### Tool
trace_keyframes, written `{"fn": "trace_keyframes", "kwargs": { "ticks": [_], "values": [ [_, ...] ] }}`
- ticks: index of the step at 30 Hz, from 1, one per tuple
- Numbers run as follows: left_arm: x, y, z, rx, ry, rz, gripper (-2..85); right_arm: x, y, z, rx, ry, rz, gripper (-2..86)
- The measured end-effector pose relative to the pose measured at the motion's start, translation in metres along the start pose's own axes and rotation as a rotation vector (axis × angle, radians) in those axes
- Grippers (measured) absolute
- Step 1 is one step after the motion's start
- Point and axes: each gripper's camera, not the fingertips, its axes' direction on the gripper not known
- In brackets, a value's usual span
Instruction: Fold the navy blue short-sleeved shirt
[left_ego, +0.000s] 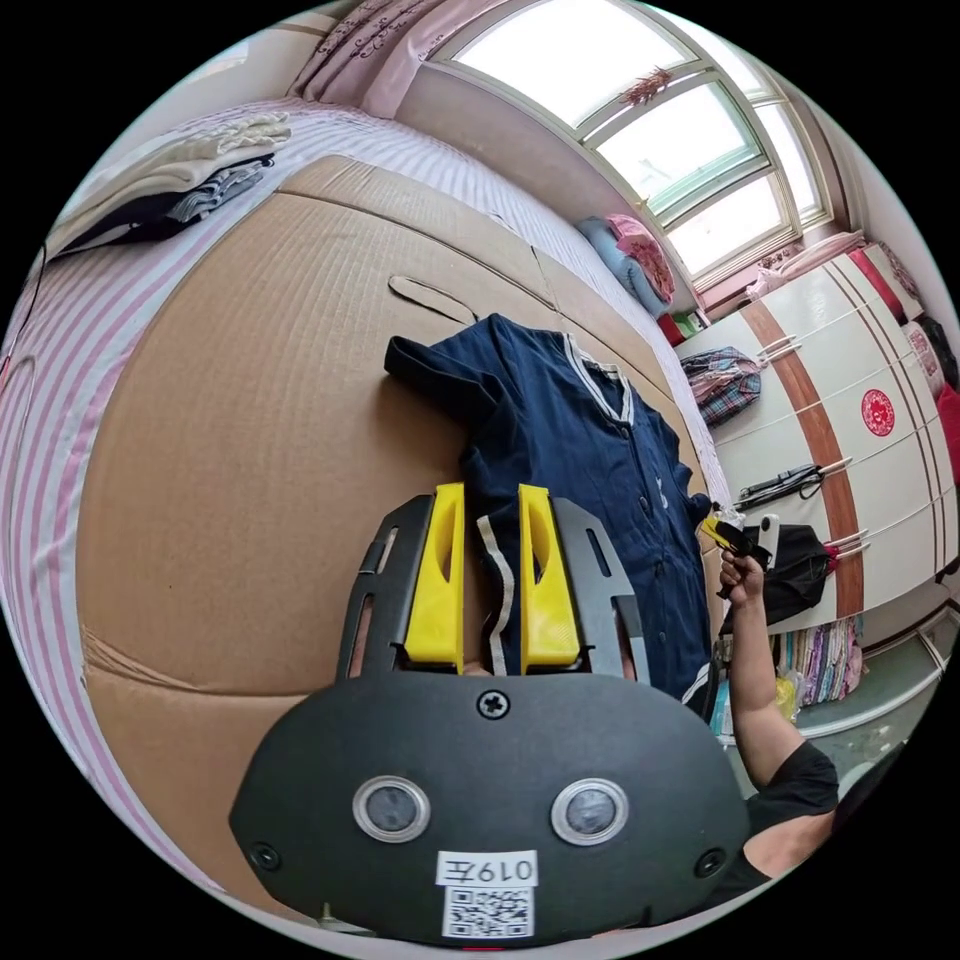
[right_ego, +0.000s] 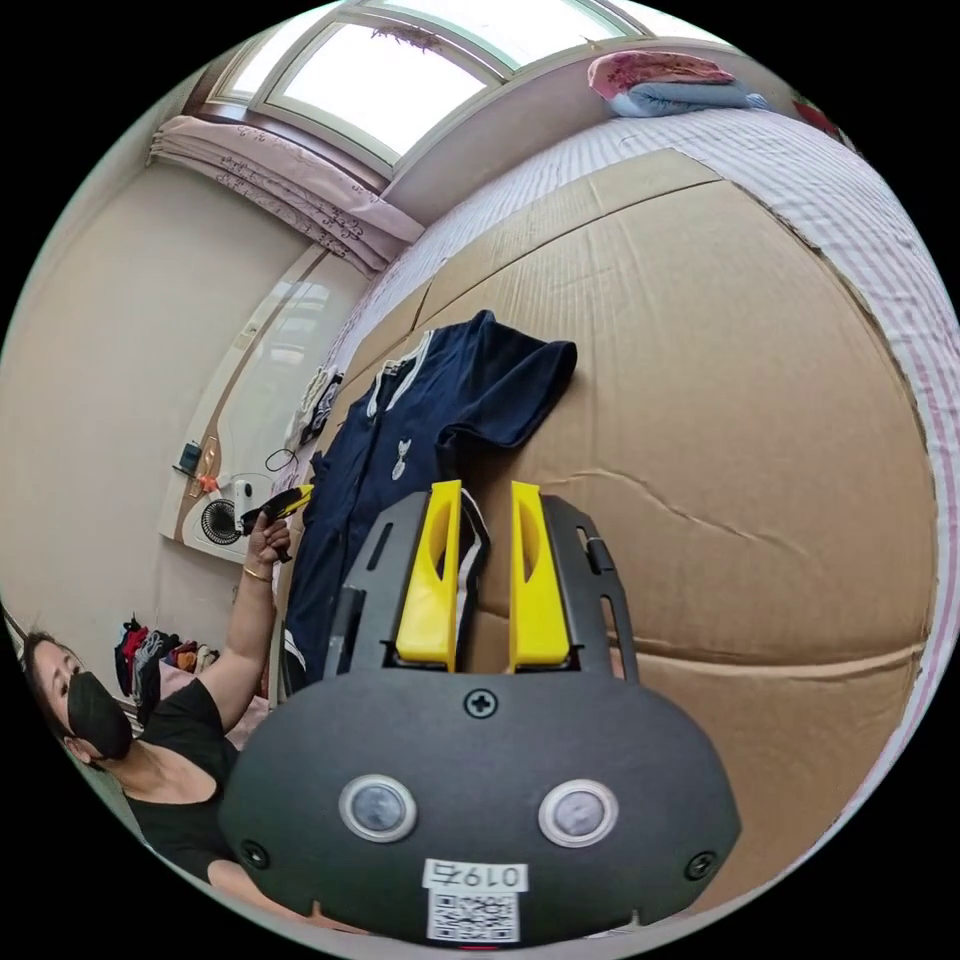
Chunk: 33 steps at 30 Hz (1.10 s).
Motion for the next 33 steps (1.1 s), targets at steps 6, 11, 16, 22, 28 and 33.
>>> {"fn": "trace_keyframes", "kwargs": {
  "ticks": [6,11,16,22,28,33],
  "values": [
    [0.006,-0.014,0.009,-0.012,-0.012,0.024,6.5,-0.025,-0.021,0.017,-0.057,0.01,-0.039,7.9],
    [0.012,-0.021,0.013,-0.031,-0.029,0.04,6.1,-0.043,-0.01,-0.008,-0.003,0.046,-0.084,7.7],
    [0.02,-0.025,0.018,-0.029,-0.037,0.051,5.7,-0.062,-0.007,-0.003,-0.064,0.076,-0.153,8.2],
    [0.032,-0.027,0.025,-0.026,-0.055,0.055,3.9,-0.085,-0.025,0.029,-0.119,0.113,-0.179,6.7],
    [0.049,-0.029,0.03,-0.069,-0.097,0.109,1.8,-0.087,-0.03,0.032,-0.061,0.159,-0.143,2.6],
    [0.071,-0.027,0.025,-0.024,-0.211,0.178,1.2,-0.104,-0.026,0.024,-0.007,0.285,-0.18,1.7]
  ]
}}
